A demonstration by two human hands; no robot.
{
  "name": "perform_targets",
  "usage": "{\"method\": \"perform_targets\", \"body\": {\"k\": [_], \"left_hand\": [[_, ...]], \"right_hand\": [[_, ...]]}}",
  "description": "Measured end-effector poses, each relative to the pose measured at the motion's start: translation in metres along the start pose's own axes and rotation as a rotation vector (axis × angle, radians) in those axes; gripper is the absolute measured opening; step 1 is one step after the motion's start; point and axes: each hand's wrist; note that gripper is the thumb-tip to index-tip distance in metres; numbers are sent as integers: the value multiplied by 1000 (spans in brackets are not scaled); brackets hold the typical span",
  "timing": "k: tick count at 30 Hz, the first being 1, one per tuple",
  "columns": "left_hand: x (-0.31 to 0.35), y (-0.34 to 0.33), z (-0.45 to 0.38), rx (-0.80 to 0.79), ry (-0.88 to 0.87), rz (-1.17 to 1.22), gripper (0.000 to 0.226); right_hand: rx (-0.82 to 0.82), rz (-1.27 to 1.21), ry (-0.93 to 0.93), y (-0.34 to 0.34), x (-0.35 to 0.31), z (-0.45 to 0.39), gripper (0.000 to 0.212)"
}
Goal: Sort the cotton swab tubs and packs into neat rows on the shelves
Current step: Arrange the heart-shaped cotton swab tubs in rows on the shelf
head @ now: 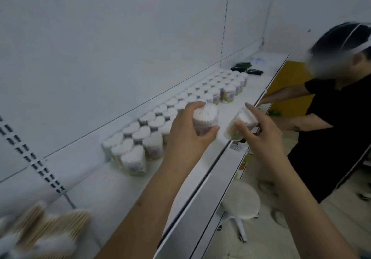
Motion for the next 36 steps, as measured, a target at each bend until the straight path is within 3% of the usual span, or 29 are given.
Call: {"method": "perform_targets", "body": {"k": [11,19,23,28,32,36], "left_hand": [[-53,-97,-105,-26,-47,-320,55],[-91,-159,-156,53,-27,-645,60],[-112,-174,-158,146,-97,-924,58],[-119,-179,-159,148,-154,-1039,58],[-121,-181,-162,134,-200,-1038,51],[-126,-186,-168,169,-138,-998,50]], "right_hand": [[-109,57,57,-34,99,-146,52],[-277,99,192,-59,152,-232,56],[-401,141,294,-70,174,-243,59],[-336,198,495,-78,198,-249,53],[-270,212,545,-83,202,-254,49],[-268,182,588,-85,205,-258,49]]}}
Point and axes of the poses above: each hand's wrist, its own z-axis away from the middle knuckle, its own y-axis out of the back of the hand, x = y × z
